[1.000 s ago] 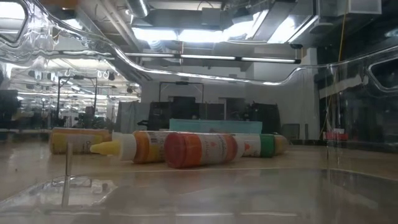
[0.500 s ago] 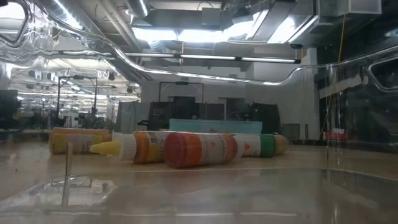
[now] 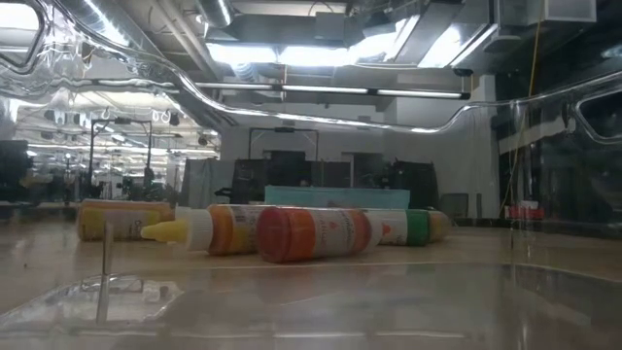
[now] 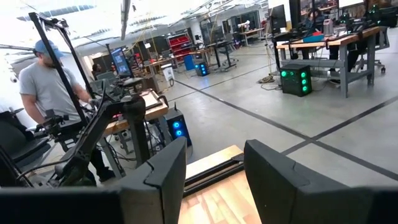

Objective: Pick & Place Food Item
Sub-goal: Put the blue donut into the yellow bin

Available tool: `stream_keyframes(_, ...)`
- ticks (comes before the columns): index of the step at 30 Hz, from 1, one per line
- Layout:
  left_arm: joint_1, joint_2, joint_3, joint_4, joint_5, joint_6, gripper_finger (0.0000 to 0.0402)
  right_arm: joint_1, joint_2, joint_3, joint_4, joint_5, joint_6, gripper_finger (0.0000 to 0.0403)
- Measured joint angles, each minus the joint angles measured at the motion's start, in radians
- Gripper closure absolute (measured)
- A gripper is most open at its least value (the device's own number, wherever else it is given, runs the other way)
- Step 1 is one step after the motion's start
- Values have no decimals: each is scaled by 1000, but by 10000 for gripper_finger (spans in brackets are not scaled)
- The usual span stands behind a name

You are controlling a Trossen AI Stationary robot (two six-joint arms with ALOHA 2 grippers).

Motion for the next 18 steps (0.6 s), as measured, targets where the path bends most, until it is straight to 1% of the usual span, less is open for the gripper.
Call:
stream_keyframes(5,-28,27,0,6,-2,-40,394,0,0,0,0,0,0,243)
stream_keyframes(12,-93,51,0,2,-8,-138,394,0,0,0,0,0,5,243)
stream_keyframes(18,-102,55,0,1,-44,-153,394,0,0,0,0,0,7,243)
